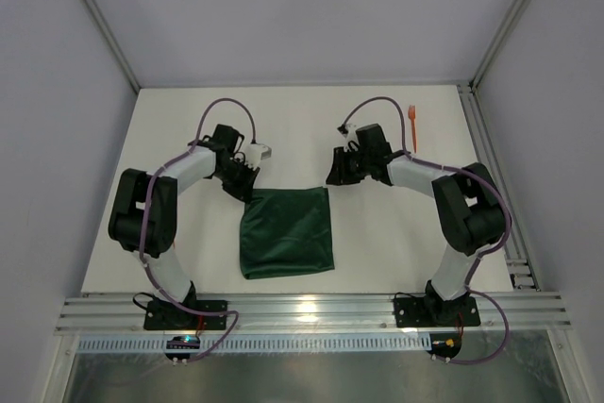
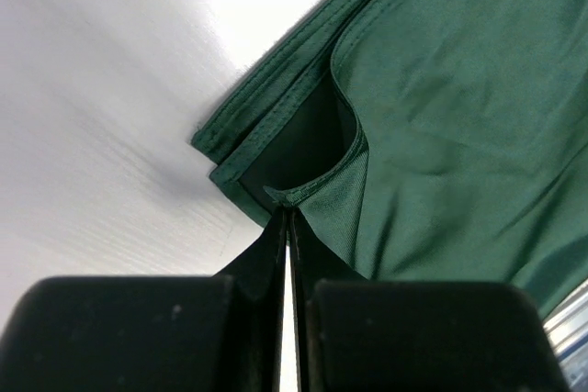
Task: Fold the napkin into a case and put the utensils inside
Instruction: Smooth out the lower triangle-folded napkin at the center of the board.
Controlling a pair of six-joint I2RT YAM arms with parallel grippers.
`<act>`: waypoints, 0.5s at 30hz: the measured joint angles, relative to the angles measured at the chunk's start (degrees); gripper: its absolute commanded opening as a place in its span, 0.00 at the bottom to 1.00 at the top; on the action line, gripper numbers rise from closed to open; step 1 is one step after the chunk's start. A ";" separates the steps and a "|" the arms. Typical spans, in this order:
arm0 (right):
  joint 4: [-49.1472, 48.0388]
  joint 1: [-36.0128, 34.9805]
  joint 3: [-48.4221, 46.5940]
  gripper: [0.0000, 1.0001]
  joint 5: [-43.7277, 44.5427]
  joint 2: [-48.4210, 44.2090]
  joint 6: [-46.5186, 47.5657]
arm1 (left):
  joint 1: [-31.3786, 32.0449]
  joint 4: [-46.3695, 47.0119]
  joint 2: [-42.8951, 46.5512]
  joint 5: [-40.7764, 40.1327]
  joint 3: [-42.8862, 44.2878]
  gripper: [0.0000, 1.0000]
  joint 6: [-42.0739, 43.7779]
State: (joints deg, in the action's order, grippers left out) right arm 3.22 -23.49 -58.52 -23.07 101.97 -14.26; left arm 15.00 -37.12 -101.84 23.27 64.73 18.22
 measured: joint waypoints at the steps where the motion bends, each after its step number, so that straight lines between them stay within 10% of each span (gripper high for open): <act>1: 0.17 0.00 0.00 0.26 0.13 0.00 -0.09 | 0.07 0.22 0.00 -0.63 0.00 0.00 0.00; 15: 0.39 0.00 0.09 0.25 -2.73 4.57 -2.62 | 0.15 1.66 -1.33 -7.76 0.17 0.13 -0.63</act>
State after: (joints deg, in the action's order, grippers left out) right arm 3.62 -23.49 -58.43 -25.80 106.54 -16.88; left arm 15.16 -35.46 -103.18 15.51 64.90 17.58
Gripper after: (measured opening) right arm 0.260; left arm 0.123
